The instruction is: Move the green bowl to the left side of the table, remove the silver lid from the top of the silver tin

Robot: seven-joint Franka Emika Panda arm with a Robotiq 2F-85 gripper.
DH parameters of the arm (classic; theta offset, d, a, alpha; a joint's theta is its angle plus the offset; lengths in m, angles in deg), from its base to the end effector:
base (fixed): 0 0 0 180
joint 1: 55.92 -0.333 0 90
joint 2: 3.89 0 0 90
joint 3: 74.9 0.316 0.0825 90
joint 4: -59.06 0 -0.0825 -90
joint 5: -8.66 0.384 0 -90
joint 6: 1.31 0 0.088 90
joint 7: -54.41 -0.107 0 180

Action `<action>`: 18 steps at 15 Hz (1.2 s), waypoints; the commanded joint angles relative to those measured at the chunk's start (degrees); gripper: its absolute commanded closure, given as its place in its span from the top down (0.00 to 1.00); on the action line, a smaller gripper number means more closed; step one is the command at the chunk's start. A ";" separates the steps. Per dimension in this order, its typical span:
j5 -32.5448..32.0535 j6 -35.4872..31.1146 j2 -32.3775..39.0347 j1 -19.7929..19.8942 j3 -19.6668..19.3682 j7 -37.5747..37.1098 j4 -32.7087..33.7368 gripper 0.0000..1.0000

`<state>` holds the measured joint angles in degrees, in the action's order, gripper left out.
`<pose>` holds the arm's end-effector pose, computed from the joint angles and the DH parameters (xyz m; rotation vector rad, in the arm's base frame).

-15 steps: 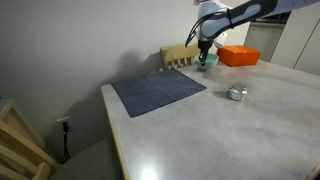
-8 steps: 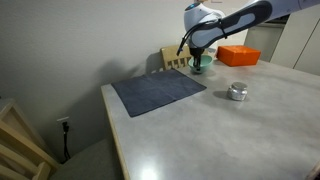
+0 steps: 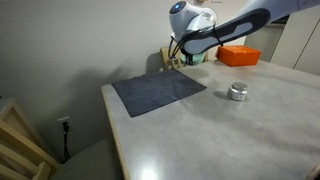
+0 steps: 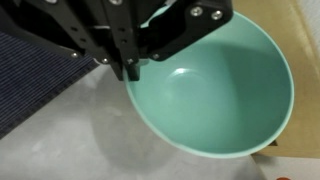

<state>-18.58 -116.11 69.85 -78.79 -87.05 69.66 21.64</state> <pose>0.7846 0.2175 0.1991 2.3026 0.9790 0.0945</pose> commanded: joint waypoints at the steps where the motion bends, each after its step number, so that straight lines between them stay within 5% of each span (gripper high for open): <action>1: 0.76 0.63 -2.10 0.46 0.18 0.45 1.58 0.01; 10: 15.16 1.06 -12.39 3.45 16.01 19.78 -1.97 0.01; 18: 24.62 11.80 -6.17 10.17 22.43 28.57 -3.87 0.01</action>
<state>3.80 -107.97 61.19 -71.06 -66.30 95.15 19.12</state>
